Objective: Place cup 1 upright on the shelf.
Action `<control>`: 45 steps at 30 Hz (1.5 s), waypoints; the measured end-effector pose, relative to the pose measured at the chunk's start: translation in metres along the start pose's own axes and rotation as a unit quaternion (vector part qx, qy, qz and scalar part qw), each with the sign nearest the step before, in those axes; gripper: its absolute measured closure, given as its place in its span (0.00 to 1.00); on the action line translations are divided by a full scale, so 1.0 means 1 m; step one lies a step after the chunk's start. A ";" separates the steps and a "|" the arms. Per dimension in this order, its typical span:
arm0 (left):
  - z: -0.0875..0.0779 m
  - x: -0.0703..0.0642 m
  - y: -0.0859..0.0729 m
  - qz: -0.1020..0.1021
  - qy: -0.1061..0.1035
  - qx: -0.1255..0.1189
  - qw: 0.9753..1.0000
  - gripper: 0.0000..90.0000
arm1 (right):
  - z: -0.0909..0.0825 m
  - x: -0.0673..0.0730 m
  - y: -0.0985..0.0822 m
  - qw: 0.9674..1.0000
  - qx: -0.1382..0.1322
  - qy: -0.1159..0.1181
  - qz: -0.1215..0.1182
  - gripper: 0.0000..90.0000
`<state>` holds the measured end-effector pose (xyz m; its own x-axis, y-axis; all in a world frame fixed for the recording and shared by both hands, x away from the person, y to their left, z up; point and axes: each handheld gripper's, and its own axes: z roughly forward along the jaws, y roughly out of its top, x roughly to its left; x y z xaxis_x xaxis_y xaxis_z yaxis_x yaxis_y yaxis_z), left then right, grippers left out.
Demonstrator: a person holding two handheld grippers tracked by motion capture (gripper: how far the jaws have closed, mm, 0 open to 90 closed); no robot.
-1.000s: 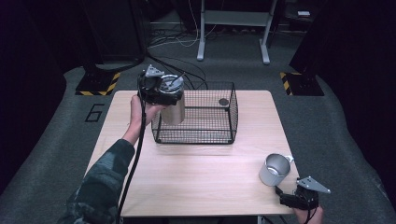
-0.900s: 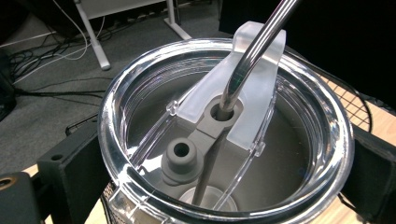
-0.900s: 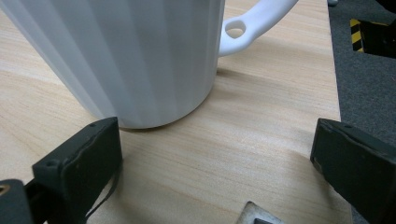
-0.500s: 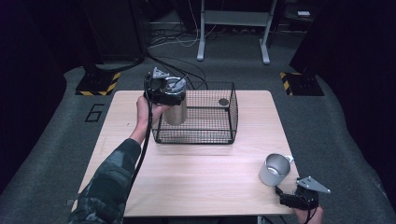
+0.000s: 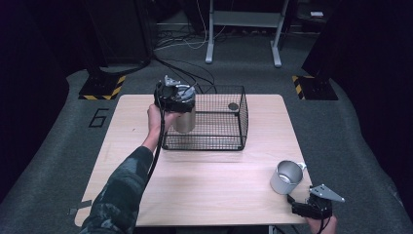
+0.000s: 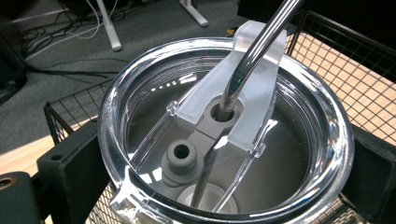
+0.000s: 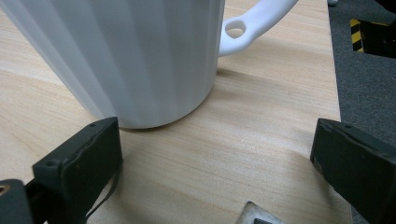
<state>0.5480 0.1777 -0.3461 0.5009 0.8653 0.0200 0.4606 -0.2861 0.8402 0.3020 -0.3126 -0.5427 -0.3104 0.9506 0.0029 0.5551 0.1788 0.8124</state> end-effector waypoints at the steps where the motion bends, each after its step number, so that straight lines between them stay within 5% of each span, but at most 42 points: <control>1: 0.003 0.000 -0.002 -0.009 0.000 -0.005 1.000 0.04 | 0.000 0.000 0.000 1.000 0.000 0.000 0.000 0.02; 28: 0.038 -0.001 -0.036 -0.030 0.033 0.021 0.999 0.04 | 0.000 0.000 0.000 1.000 -0.001 -0.001 0.000 0.02; 45: 0.032 -0.001 -0.043 -0.016 0.025 0.022 0.999 0.04 | 0.000 0.001 0.000 1.000 0.000 -0.002 0.002 0.02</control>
<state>0.5512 0.1754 -0.3999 0.4487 0.8934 0.0211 0.5079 -0.2744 0.8166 0.3020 -0.3120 -0.5427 -0.3045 0.9525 0.0030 0.5567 0.1754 0.8120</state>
